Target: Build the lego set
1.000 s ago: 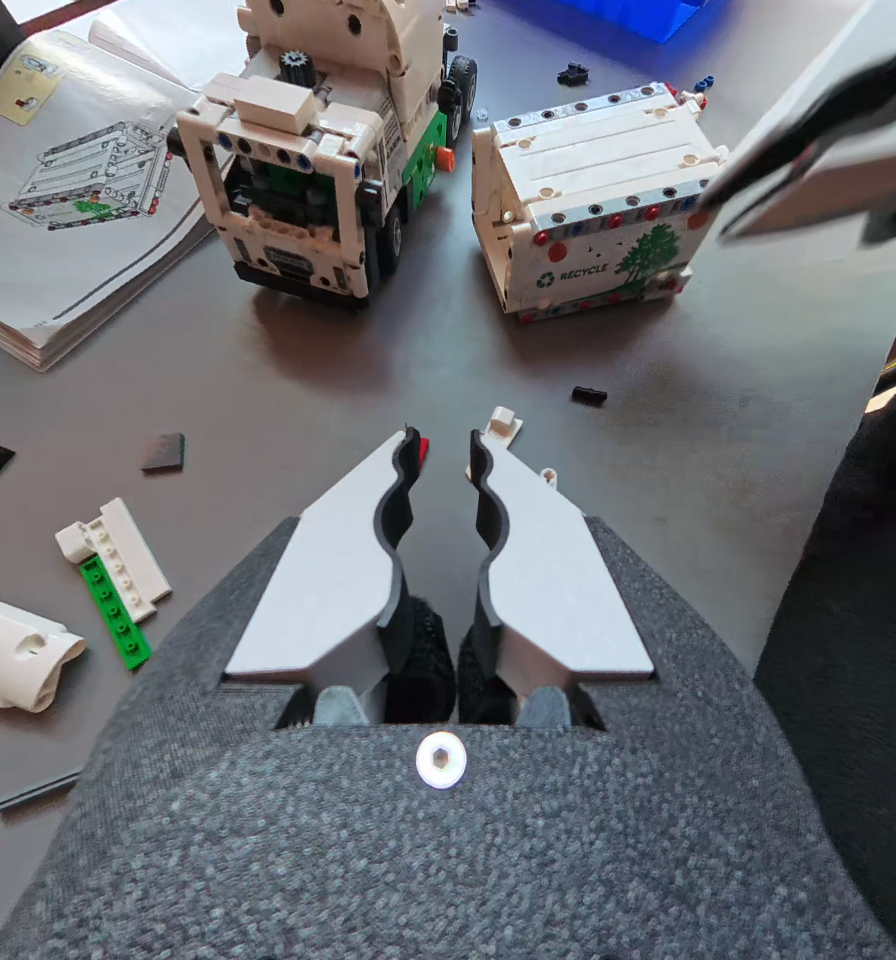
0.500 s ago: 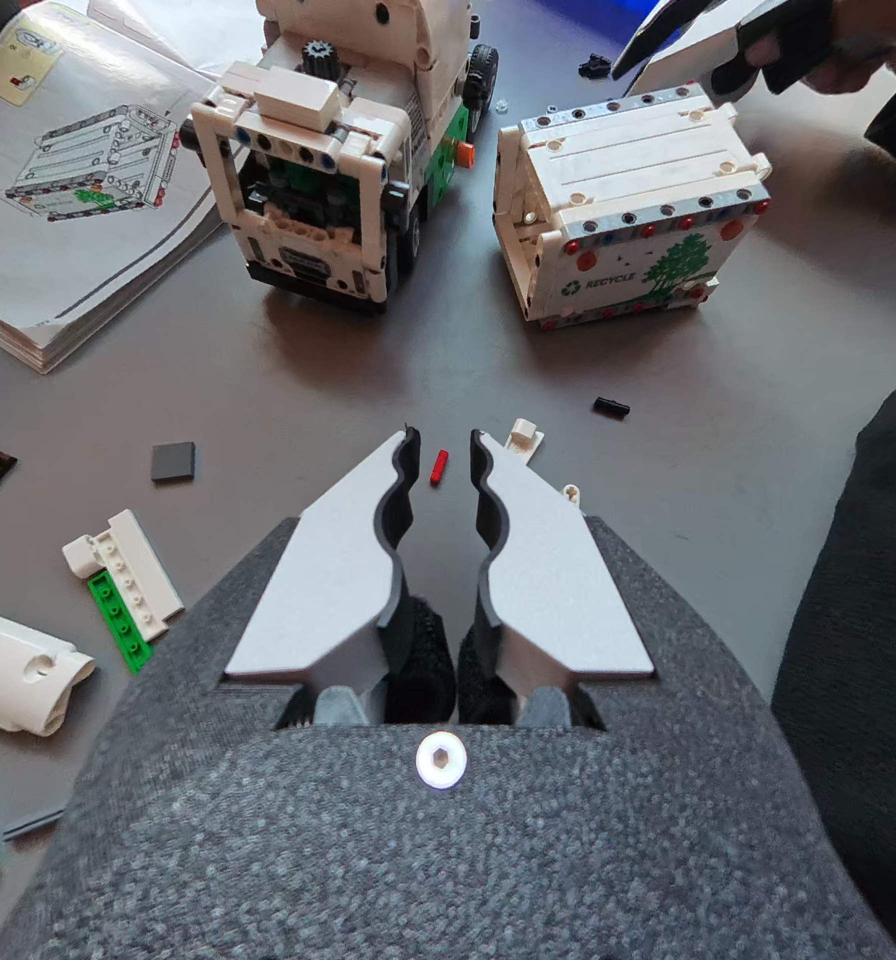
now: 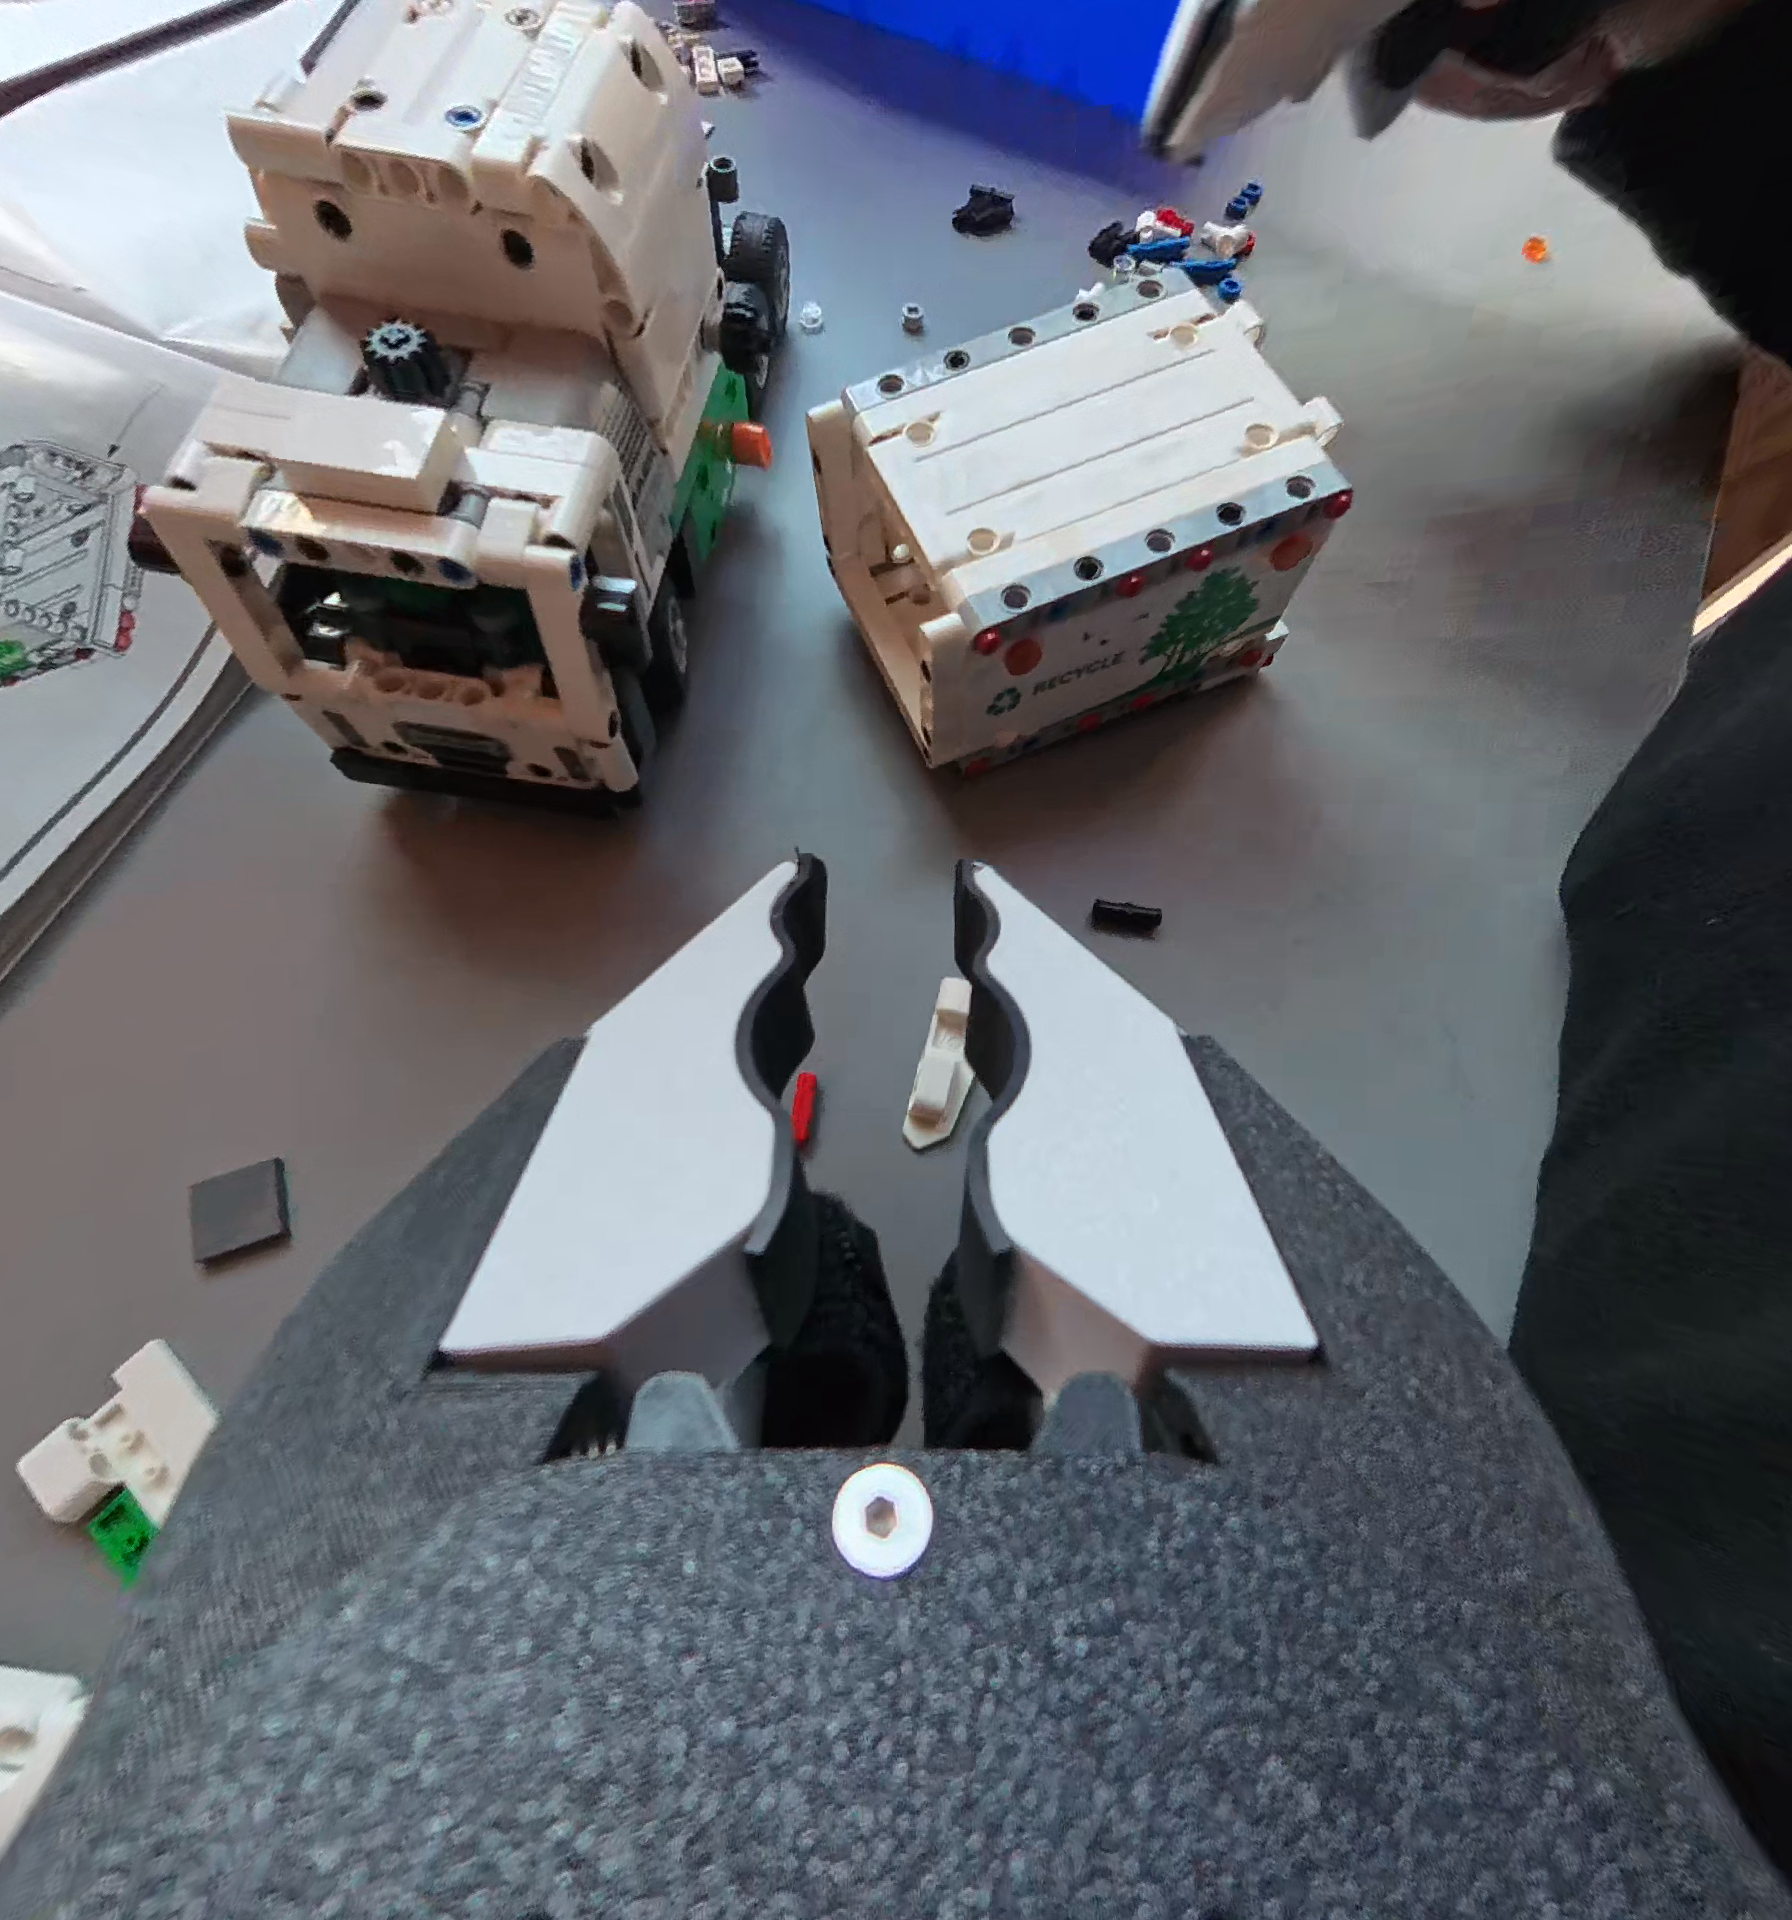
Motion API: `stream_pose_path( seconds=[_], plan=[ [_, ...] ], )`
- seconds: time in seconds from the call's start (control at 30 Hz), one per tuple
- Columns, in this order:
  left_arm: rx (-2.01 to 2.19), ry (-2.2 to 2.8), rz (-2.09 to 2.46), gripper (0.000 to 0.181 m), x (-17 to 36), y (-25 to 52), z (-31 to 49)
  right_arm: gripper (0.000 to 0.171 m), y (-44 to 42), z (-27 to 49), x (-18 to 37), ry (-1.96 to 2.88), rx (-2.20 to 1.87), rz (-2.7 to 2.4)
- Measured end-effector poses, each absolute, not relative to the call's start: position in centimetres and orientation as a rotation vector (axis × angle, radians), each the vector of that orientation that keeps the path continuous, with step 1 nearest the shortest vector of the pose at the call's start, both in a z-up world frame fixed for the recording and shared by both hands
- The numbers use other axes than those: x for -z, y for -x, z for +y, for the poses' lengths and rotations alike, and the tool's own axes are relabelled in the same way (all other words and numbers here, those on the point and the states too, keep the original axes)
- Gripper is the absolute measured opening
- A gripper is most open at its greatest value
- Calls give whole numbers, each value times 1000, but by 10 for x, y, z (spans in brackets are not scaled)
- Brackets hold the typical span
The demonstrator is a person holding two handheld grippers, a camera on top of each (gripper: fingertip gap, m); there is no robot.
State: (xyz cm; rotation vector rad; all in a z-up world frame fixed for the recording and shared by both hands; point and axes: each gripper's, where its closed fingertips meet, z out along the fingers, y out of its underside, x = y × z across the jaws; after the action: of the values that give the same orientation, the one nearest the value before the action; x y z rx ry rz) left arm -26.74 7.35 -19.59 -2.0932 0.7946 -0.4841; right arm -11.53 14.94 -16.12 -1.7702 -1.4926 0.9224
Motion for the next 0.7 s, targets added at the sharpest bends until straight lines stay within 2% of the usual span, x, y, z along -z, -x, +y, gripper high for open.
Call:
stream_pose_path(
  seconds=[0.07,0.17,0.3,0.57,0.63,0.7],
  plan=[
    [512,2082,795,24,192,261,76,2,131,84,150,1705,-1116,-1665],
    [606,2042,781,32,182,246,83,3,148,32,181,1697,-1017,-1824],
    [696,2007,808,36,180,230,89,3,160,37,221,1768,-768,-1731],
    [813,2036,877,48,186,209,99,4,168,44,237,1759,-676,-1666],
    [869,2049,847,48,185,206,100,19,165,44,234,1768,-696,-1650],
    [932,2055,819,48,185,202,100,24,159,39,218,1756,-792,-1594]
  ],
)
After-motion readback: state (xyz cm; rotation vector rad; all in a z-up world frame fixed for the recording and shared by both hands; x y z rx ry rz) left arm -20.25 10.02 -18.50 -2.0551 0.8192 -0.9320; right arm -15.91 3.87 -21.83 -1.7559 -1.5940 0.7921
